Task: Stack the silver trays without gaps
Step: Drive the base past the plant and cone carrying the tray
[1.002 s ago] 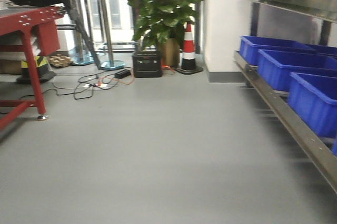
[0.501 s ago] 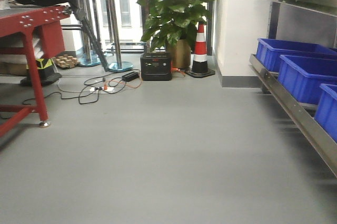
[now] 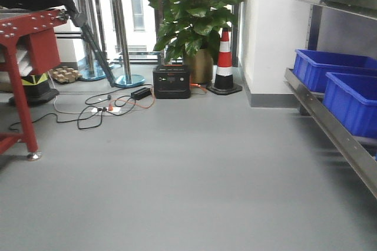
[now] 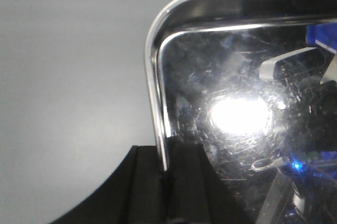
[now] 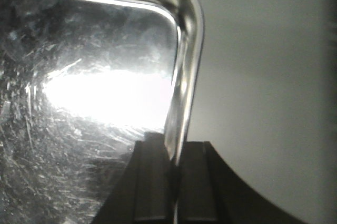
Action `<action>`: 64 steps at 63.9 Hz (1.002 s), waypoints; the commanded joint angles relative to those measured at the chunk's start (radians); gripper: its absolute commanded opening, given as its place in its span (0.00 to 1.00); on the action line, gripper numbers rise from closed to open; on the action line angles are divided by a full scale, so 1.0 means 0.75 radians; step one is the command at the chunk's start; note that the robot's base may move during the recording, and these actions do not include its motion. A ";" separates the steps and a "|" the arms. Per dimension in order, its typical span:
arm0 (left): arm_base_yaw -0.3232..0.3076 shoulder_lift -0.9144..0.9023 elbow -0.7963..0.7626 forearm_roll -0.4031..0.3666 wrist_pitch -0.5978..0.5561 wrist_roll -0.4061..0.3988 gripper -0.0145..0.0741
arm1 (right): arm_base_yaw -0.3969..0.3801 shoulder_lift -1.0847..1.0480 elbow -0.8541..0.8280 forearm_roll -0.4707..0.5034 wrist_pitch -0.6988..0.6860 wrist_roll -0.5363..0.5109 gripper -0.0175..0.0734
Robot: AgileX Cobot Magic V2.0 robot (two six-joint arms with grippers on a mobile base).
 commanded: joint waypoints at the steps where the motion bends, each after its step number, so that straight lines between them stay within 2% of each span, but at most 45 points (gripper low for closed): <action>1: -0.009 -0.018 -0.008 0.008 -0.049 0.016 0.15 | -0.001 -0.014 -0.006 -0.044 -0.026 -0.031 0.12; 64: -0.009 -0.015 -0.008 0.034 -0.051 0.016 0.15 | -0.001 -0.014 -0.006 -0.044 -0.045 -0.031 0.12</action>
